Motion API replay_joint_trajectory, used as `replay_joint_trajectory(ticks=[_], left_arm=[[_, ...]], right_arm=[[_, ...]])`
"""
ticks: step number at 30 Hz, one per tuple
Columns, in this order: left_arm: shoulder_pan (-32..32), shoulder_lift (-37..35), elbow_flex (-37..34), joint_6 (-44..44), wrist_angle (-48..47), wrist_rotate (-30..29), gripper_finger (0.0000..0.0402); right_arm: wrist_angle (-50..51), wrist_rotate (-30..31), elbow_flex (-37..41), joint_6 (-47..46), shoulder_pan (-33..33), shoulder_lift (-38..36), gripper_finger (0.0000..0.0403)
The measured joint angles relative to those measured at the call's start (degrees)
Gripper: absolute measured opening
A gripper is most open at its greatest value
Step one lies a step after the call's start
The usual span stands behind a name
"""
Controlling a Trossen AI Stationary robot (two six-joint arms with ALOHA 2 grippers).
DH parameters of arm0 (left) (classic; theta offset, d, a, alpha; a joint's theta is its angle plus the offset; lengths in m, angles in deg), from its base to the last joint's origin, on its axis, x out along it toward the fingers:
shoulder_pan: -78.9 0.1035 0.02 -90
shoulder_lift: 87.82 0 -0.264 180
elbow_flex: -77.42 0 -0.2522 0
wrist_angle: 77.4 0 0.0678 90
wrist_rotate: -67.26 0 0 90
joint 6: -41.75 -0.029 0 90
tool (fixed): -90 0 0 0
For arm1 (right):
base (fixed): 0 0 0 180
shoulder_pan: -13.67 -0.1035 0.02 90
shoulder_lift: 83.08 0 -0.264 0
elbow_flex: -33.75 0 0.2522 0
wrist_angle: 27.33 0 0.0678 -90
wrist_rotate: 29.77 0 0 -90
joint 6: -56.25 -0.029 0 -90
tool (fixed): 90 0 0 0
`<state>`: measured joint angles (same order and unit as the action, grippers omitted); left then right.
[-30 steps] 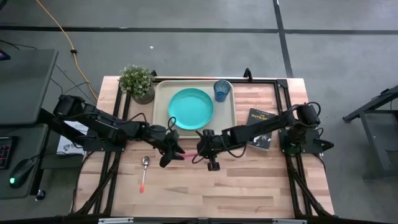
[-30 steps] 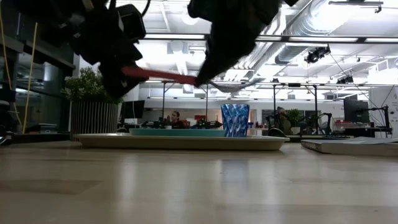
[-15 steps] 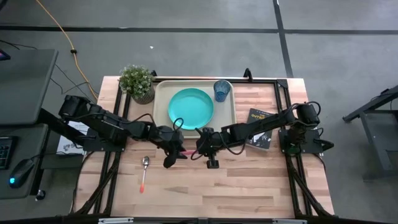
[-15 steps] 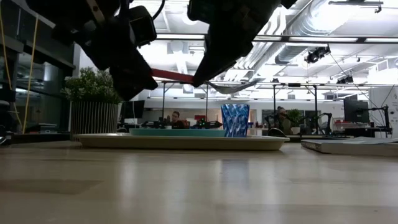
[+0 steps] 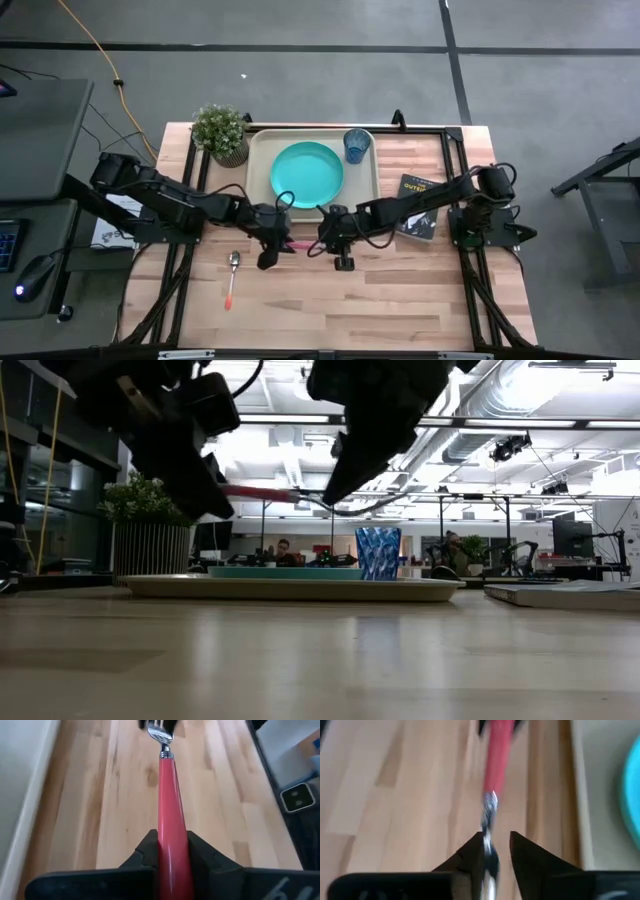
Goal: Pick and place plate/cup/fork/spoon on tray
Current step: Put the red fork on the white serving tray to the left of the blue plate
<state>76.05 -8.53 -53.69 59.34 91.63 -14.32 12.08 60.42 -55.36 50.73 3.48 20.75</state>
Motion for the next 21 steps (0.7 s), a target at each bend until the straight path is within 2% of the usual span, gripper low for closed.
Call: replay_joint_trajectory(ticks=[9,15,18,21], left_arm=[[-1.57,-5.59,0.02,3.28,-13.06,-10.96,0.0028],[-6.93,-15.49,0.0,2.52,-16.9,-24.8,0.0028],[-10.61,-20.39,0.0,2.14,-16.58,-34.54,0.0028],[-12.79,-22.3,-0.01,2.19,-14.53,-46.61,0.0028]], right_arm=[[8.85,7.39,0.02,-1.68,-0.38,-9.46,0.0182],[9.26,18.66,6.71,-3.87,-3.05,-18.52,0.0201],[3.44,22.54,14.39,-6.54,-4.25,-23.42,0.0202],[-13.39,23.32,24.84,-6.25,-4.64,-26.94,0.0202]])
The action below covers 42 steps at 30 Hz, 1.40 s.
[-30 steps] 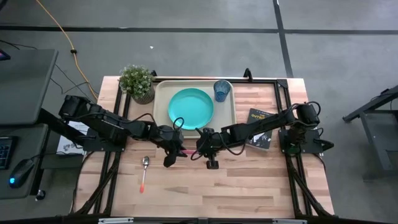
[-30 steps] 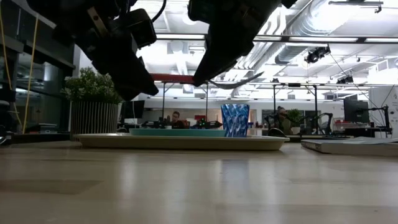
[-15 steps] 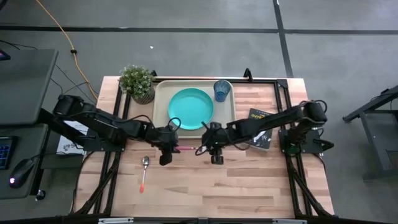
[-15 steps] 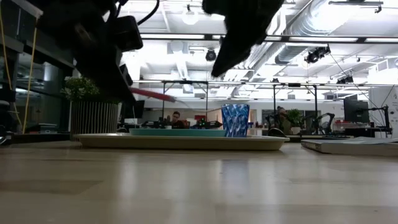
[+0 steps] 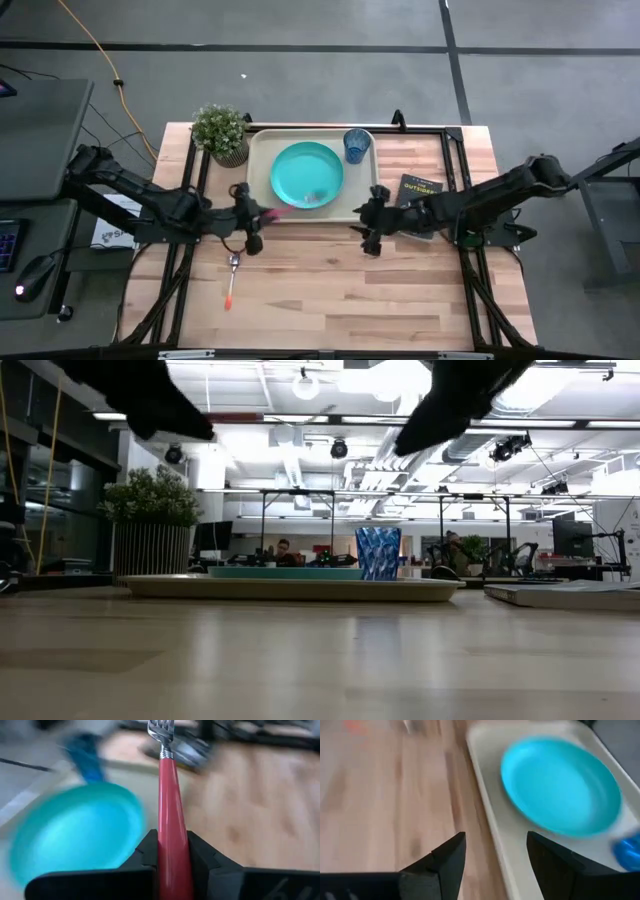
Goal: Pick and place plate/cup/fork/spoon on tray
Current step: Put the red fork on the white serving tray to the left of the blue plate
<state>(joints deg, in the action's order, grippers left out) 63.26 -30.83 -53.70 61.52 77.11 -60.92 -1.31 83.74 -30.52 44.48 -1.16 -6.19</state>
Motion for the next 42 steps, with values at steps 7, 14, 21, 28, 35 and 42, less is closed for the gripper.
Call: replay_joint_trajectory(ticks=[7,14,21,28,35,42], left_arm=[[1.24,6.95,-2.78,-2.44,18.39,-15.66,0.0028],[3.53,19.56,-4.62,-11.78,44.08,-16.3,0.0028],[3.53,24.54,-4.6,-14.52,52.15,-16.06,0.0028],[3.5,24.65,-4.6,-14.42,52.59,-16.01,0.0028],[3.51,24.65,-4.58,-13.99,53.74,-14.96,0.0028],[3.7,24.65,-4.58,-15.04,53.54,-14.94,0.0028]], right_arm=[[-63.09,0.36,19.6,7.47,4.34,3.16,0.0202],[-81.71,1.59,20.0,5.19,10.55,10.35,0.0202],[-80.86,1.97,14.91,4.17,13.49,13.04,0.0202],[-79.55,2.85,11.63,4.3,13.73,13.13,0.0202],[-68.08,6.71,6.73,2.69,13.73,13.13,0.0172],[-64.7,9.39,4.49,2.97,13.72,13.13,0.0047]])
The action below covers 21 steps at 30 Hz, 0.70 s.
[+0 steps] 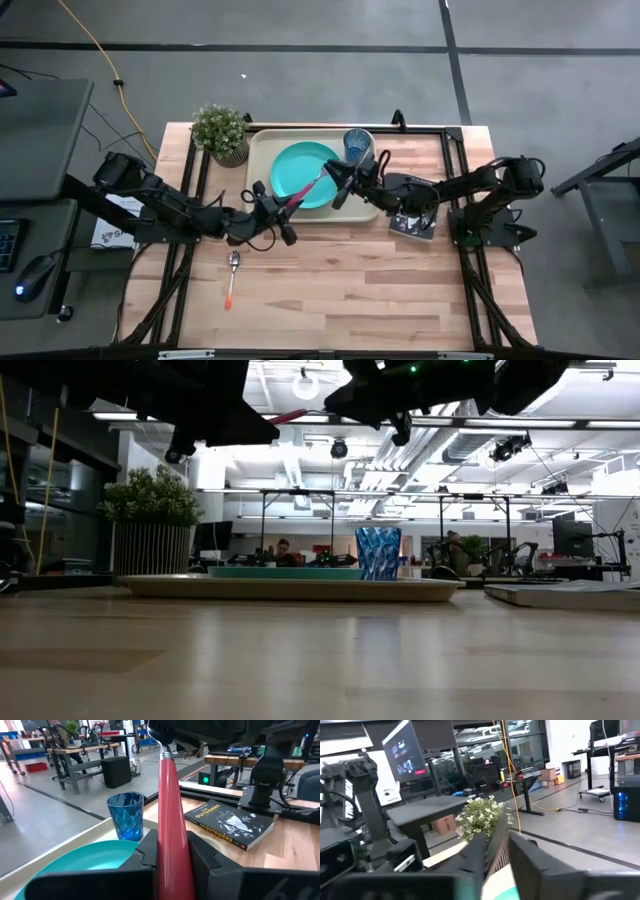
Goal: Pick and place plate/cup/fork/spoon on tray
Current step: Put the red fork on the white serving tray to the left of the blue plate
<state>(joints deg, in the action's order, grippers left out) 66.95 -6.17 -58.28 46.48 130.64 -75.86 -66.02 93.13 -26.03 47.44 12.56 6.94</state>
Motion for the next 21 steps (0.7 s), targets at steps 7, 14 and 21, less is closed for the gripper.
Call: replay_joint_trajectory(ticks=[7,14,21], left_arm=[[-1.41,-1.91,0.04,-4.88,-3.3,-0.31,0.0104],[-3.88,-14.56,0.09,1.86,-17.06,2.06,0.0163],[-0.93,-20.3,-2.04,12.77,-19.14,24.73,0.0171]], right_arm=[[4.32,2.28,-0.03,5.89,-0.03,-3.8,0.0009],[24.88,5.62,-1.38,12.13,-0.36,-16.35,0.0001],[37.88,-12.38,-2.79,6.9,-2.23,-16.87,0.0001]])
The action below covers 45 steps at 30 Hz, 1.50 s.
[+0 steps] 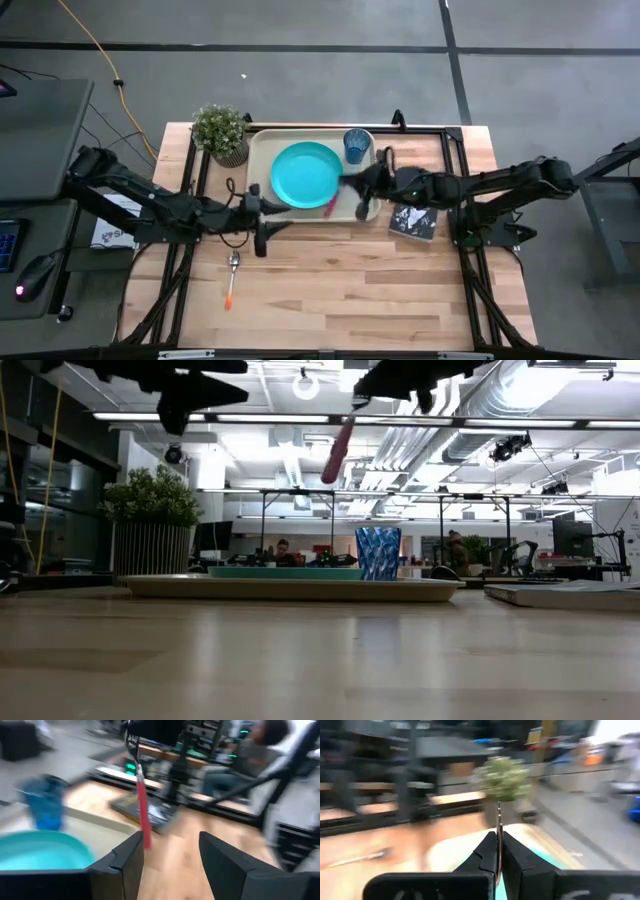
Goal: Pick and place plate/cup/fork/spoon on tray
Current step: Put the red fork on the white serving tray to the left of the blue plate
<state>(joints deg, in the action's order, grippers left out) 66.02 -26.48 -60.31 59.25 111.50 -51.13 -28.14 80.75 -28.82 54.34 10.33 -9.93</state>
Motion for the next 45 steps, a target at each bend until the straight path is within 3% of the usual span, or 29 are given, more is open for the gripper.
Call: replay_joint_trajectory(ticks=[5,13,20,29,34,40,45], left_arm=[[4.57,4.56,-2.97,4.6,8.42,9.94,0.0172],[9.43,13.19,-2.95,9.83,14.76,26.94,0.0172],[11.79,17.09,-2.93,12.5,17.54,30.14,0.0172],[11.84,17.13,-2.48,13.59,17.45,30.76,0.016],[11.8,17.13,-0.89,12.63,13.71,30.72,0.0116],[12.19,17.13,0.16,10.1,8.41,29.28,0.0017],[12.95,17.09,0.18,7.72,7.5,29.74,0.0012]], right_arm=[[-6.98,-7.75,0.01,-2.89,-2.17,7.71,0.0001],[-19.95,-11.19,0.01,-2.62,-3.03,14.51,0.0],[-23.15,-11.31,0.01,-2.59,-3.01,14.55,0.0],[-26.26,-3.32,0.01,-0.76,-2.64,14.53,0.0],[-26.19,-3.07,0.01,-0.64,-2.66,14.54,0.0],[-26.62,-4.59,0.01,-0.61,-2.63,14.55,0.0],[-25.57,-4.69,0.01,-0.53,-2.66,14.3,0.0001]])
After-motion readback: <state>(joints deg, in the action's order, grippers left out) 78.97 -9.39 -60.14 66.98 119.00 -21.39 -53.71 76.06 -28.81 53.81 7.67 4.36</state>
